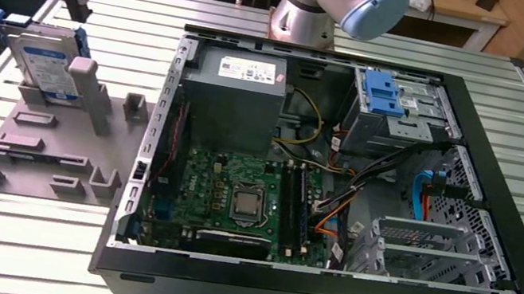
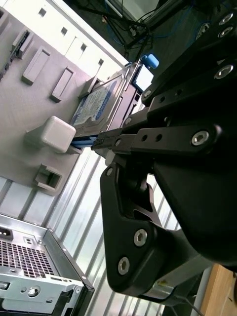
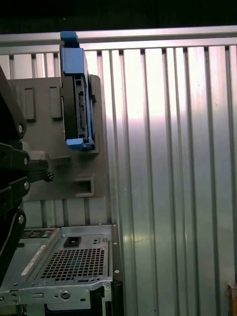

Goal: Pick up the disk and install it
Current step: 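Reach for the disk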

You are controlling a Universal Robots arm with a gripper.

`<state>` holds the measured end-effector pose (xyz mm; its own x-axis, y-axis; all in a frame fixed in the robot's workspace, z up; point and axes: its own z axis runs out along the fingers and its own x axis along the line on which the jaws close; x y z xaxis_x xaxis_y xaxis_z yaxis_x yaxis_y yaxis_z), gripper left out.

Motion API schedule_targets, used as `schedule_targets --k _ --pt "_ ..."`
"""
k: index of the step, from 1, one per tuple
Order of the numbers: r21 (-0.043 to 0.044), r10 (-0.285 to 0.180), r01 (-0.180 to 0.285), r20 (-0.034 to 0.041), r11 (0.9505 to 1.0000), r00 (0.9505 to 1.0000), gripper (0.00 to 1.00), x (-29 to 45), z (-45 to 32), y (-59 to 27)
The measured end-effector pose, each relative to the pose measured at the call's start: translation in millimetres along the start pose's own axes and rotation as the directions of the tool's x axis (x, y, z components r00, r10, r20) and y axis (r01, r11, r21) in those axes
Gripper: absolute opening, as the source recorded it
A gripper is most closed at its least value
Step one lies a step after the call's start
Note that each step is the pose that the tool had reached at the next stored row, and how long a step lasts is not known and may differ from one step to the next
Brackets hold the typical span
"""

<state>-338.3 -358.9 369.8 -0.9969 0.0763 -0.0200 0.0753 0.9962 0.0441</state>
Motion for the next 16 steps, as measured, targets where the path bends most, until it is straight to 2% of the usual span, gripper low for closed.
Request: schedule_targets --k 7,16 --pt "0.0001 0.0 0.0 -0.0001 1.0 1.0 0.11 8.7 -0.2 -0.7" --pt "0.0 0.0 0.0 0.0 1.0 1.0 0.11 26.4 -0.5 -2.0"
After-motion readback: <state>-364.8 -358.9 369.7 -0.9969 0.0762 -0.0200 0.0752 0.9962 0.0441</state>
